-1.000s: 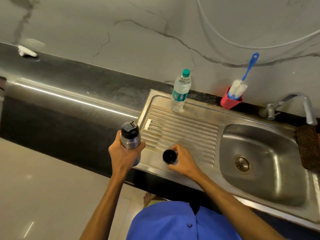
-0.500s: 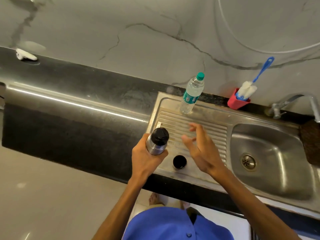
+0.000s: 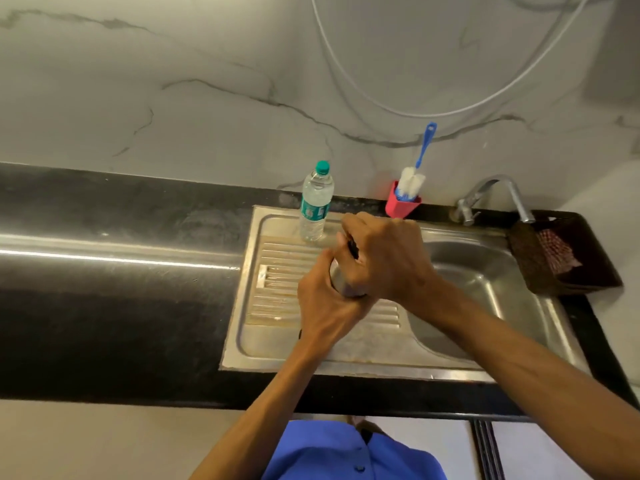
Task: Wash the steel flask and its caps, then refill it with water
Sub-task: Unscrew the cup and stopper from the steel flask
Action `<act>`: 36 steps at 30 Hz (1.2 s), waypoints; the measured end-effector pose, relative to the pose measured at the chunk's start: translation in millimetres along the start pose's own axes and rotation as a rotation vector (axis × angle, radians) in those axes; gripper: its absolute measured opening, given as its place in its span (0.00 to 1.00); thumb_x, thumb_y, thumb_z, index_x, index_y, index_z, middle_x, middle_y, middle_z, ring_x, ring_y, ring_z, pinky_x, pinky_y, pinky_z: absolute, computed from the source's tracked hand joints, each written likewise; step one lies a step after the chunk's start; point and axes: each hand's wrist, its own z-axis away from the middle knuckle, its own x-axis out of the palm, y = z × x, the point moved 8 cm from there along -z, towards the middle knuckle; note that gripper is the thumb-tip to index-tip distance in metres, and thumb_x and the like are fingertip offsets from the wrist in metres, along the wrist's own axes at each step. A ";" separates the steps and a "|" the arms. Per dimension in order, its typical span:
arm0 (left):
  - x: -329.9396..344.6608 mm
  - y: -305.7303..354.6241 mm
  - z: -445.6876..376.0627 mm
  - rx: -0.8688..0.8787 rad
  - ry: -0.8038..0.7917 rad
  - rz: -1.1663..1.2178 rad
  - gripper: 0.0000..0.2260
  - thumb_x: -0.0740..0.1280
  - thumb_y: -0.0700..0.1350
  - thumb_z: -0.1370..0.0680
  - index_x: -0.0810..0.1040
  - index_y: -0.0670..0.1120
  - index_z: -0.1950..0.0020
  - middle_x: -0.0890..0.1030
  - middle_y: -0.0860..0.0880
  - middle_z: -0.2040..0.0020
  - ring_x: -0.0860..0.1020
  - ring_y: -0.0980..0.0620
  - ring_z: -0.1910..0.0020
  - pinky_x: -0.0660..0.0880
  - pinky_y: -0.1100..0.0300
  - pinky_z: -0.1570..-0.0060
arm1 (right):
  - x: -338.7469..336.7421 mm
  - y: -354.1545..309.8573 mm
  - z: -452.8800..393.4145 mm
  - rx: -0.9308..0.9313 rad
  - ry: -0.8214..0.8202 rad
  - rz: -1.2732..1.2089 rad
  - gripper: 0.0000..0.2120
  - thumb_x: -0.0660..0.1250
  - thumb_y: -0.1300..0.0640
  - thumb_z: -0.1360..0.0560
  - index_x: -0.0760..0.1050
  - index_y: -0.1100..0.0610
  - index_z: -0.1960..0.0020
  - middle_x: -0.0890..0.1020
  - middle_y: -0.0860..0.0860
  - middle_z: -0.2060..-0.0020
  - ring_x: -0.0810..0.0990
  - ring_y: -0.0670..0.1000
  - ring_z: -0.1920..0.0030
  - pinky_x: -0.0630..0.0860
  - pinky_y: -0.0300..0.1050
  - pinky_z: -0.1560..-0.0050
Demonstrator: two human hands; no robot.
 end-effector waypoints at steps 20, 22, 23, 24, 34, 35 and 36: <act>80.4 18.9 7.8 0.039 0.065 0.025 0.27 0.84 0.44 0.36 0.80 0.45 0.40 0.85 0.58 0.55 0.85 0.56 0.57 0.79 0.66 0.57 | -16.6 108.8 45.5 -0.272 -0.789 -0.478 0.34 0.74 0.48 0.24 0.64 0.42 0.22 0.71 0.45 0.31 0.71 0.48 0.32 0.72 0.45 0.33; 85.8 20.3 12.2 0.017 0.092 0.045 0.25 0.82 0.51 0.36 0.80 0.47 0.42 0.85 0.57 0.55 0.85 0.55 0.57 0.79 0.65 0.57 | -19.5 117.7 46.2 -0.192 -0.738 -0.399 0.37 0.72 0.37 0.25 0.61 0.45 0.21 0.72 0.47 0.29 0.72 0.49 0.31 0.73 0.45 0.33; 88.3 19.9 14.0 0.007 0.101 0.040 0.25 0.81 0.51 0.36 0.80 0.48 0.43 0.85 0.57 0.56 0.85 0.55 0.58 0.79 0.65 0.57 | -21.3 121.6 43.6 -0.132 -0.664 -0.313 0.33 0.69 0.33 0.25 0.67 0.49 0.27 0.77 0.49 0.37 0.77 0.50 0.38 0.77 0.44 0.40; 91.4 19.7 15.1 -0.001 0.112 0.027 0.24 0.81 0.50 0.36 0.80 0.49 0.43 0.86 0.57 0.56 0.85 0.55 0.58 0.79 0.65 0.57 | -22.7 122.1 42.4 -0.118 -0.605 -0.232 0.27 0.67 0.33 0.24 0.71 0.51 0.36 0.80 0.48 0.47 0.80 0.50 0.48 0.80 0.45 0.48; 91.9 20.0 20.0 -0.024 0.189 -0.041 0.23 0.80 0.51 0.37 0.79 0.49 0.45 0.85 0.55 0.57 0.84 0.54 0.60 0.79 0.64 0.59 | -9.9 117.5 43.6 -0.189 -0.717 -0.187 0.22 0.63 0.33 0.21 0.64 0.48 0.40 0.76 0.46 0.48 0.77 0.49 0.50 0.79 0.44 0.51; 90.9 17.9 21.2 -0.042 0.197 -0.034 0.24 0.79 0.52 0.37 0.79 0.49 0.44 0.85 0.56 0.56 0.84 0.55 0.58 0.78 0.66 0.58 | -9.5 112.4 40.9 -0.244 -0.693 -0.188 0.19 0.63 0.35 0.20 0.64 0.48 0.42 0.76 0.46 0.49 0.77 0.49 0.51 0.77 0.42 0.53; 88.8 15.4 23.0 -0.062 0.208 -0.024 0.25 0.79 0.52 0.37 0.79 0.49 0.42 0.85 0.56 0.55 0.84 0.55 0.57 0.78 0.67 0.57 | -10.7 105.0 38.2 -0.298 -0.702 -0.252 0.17 0.65 0.40 0.20 0.66 0.49 0.40 0.75 0.47 0.48 0.76 0.49 0.50 0.75 0.40 0.52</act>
